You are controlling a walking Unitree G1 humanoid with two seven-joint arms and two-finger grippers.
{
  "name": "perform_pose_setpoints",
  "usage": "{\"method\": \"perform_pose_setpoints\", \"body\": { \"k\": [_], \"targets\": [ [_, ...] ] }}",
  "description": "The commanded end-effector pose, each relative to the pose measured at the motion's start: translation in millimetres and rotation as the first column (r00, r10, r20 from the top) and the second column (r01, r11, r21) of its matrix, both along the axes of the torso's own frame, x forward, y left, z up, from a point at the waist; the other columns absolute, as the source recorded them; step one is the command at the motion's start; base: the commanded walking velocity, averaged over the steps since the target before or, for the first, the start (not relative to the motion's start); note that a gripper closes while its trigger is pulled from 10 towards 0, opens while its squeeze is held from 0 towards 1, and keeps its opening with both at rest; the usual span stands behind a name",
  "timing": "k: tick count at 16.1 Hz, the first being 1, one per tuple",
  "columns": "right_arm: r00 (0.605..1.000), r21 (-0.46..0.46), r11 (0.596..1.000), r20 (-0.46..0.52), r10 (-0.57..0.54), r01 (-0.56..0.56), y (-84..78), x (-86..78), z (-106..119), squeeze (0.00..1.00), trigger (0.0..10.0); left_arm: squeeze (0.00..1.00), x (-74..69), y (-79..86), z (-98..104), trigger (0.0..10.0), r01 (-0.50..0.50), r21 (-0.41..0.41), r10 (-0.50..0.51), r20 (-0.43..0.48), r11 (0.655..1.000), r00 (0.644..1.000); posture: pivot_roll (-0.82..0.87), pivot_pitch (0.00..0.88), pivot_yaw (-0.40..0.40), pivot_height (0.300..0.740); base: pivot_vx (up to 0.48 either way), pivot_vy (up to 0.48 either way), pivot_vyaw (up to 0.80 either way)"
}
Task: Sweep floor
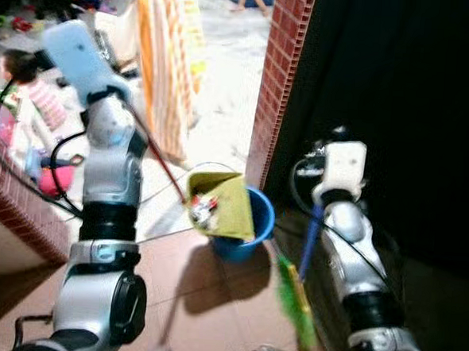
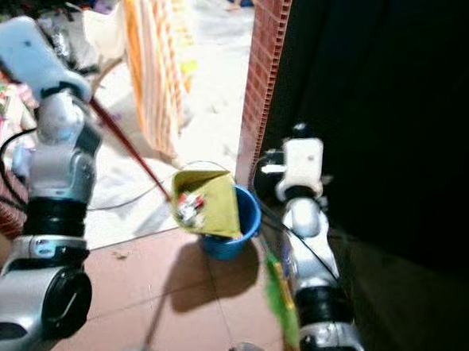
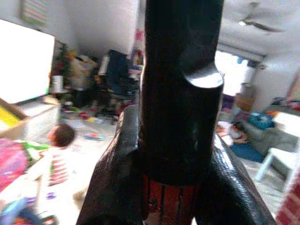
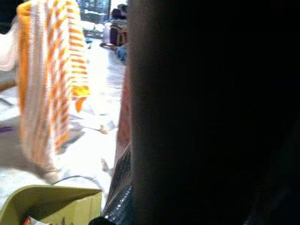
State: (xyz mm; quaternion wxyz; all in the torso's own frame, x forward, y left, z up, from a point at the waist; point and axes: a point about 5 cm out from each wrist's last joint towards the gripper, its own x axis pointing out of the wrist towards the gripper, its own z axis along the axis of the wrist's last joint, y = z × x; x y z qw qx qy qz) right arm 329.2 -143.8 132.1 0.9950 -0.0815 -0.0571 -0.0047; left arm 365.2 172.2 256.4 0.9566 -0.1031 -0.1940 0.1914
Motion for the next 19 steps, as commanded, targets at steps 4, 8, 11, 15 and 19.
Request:
{"method": "perform_pose_setpoints", "body": {
  "k": [4, 8, 11, 15, 19],
  "targets": [
    [0.998, -0.003, 0.999, 0.057, 0.033, -0.033, 9.4, 2.1, 14.2, 0.0, 10.0, 0.0, -7.1, 1.1, 27.5, 10.0, -0.053, 0.072, 0.043, 0.141, 0.996, 0.989, -0.02, 0.006, -0.026, 0.74, 0.116, 0.0, 0.0],
    [0.998, -0.002, 0.999, 0.058, 0.037, -0.037, 9.3, 2.1, 14.8, 0.0, 10.0, 0.0, -10.4, -12.7, 31.9, 10.0, -0.053, 0.166, 0.021, 0.188, 0.985, 0.982, -0.02, 0.007, -0.03, 0.74, 0.0, 0.0, 0.0],
    [0.998, -0.003, 0.999, 0.059, 0.037, -0.037, 9.3, 2.3, 15.2, 0.0, 10.0, 0.0, -11.6, -25.3, 25.5, 10.0, -0.012, 0.211, -0.029, 0.19, 0.977, 0.981, -0.02, 0.008, -0.031, 0.74, 0.0, 0.0, 0.0],
    [0.997, -0.002, 0.999, 0.065, 0.038, -0.038, 9.0, 2.7, 16.9, 0.0, 10.0, 0.0, -18.1, -64.4, -0.2, 10.0, 0.117, 0.415, -0.203, 0.168, 0.902, 0.965, -0.03, 0.008, -0.033, 0.74, 0.0, 0.0, 0.0],
    [0.997, -0.003, 0.999, 0.07, 0.042, -0.042, 9.7, 3.4, 19.1, 0.0, 10.0, 0.0, -29.1, -99.5, -10.4, 10.0, 0.276, 0.529, -0.413, 0.158, 0.803, 0.897, -0.03, 0.011, -0.039, 0.74, 0.0, 0.0, 0.0]
  ]
}}
